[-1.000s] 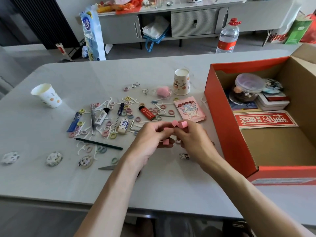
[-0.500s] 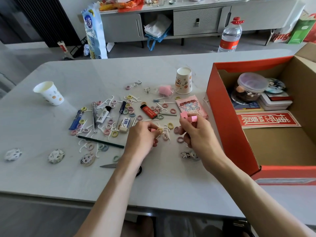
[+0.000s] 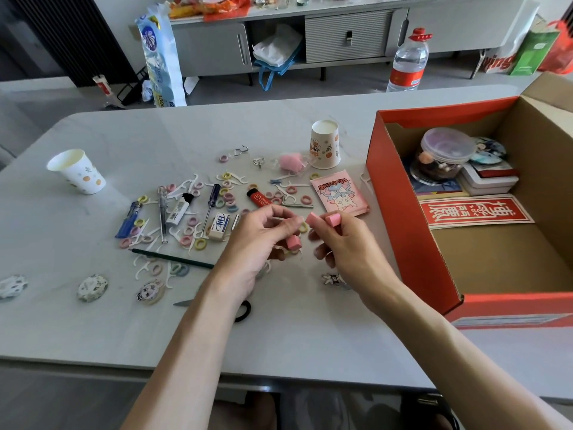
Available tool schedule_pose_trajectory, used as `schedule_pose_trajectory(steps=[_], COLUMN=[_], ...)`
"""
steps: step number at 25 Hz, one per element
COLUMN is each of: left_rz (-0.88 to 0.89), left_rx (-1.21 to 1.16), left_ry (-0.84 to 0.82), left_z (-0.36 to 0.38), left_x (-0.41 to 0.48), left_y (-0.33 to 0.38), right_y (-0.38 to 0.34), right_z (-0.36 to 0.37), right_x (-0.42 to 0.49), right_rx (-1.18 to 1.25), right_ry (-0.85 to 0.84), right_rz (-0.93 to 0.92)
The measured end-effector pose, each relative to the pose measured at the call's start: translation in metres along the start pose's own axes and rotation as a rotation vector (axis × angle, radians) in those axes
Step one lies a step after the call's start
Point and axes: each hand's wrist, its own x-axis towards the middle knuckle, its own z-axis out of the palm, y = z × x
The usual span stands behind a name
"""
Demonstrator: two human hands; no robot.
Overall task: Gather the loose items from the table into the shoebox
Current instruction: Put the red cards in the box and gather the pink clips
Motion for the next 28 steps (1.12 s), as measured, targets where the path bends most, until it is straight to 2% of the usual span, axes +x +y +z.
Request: schedule_pose_trajectory(steps=[2,6,10,13,15,20,23,26,28], left_rz=[-0.018,-0.031,-0.001,0.005,-0.001,-0.010,-0.016,-0.036,-0.048], left_rx=[-0.017,-0.009,-0.015,-0.024,-0.014,-0.073,-0.119,-0.172,-0.191], left_ry=[-0.076,-0.100,-0.028,0.002,-0.026,-0.028,-0.018,-0.024,-0.027], left_z=[0.004,0.005,0.003,0.004,0.005,0.008,0.006,0.005,0.004], left_x=[0.000,0.000,0.000,0.000,-0.001,0.000,0.001,0.001,0.002], left_y=[0.000,0.000,0.000,0.000,0.001,0.000,-0.001,0.000,0.000], right_y=[0.002,0.003,-0.002,-0.007,-0.011,-0.011,-0.009,-0.010,-0.008], right_z=[-0.002,-0.003,-0.005,-0.010,-0.009,-0.005,-0.006,-0.008,-0.010], right_x=[-0.002,-0.007,-0.010,-0.012,-0.014,-0.016,-0.012,-0.011,-0.013], right_rx=[-0.075,-0.151,-0.165,-0.414,-0.524,-0.370,-0.355,-0.156,-0.176], right_ry=[-0.032,-0.098,0.047,0.168,0.136,-0.086,-0.040,0.049,0.085], right_rz=[-0.024,-0.139,-0.114,-0.222,-0.261,-0.364,-0.324,-0.184,-0.149])
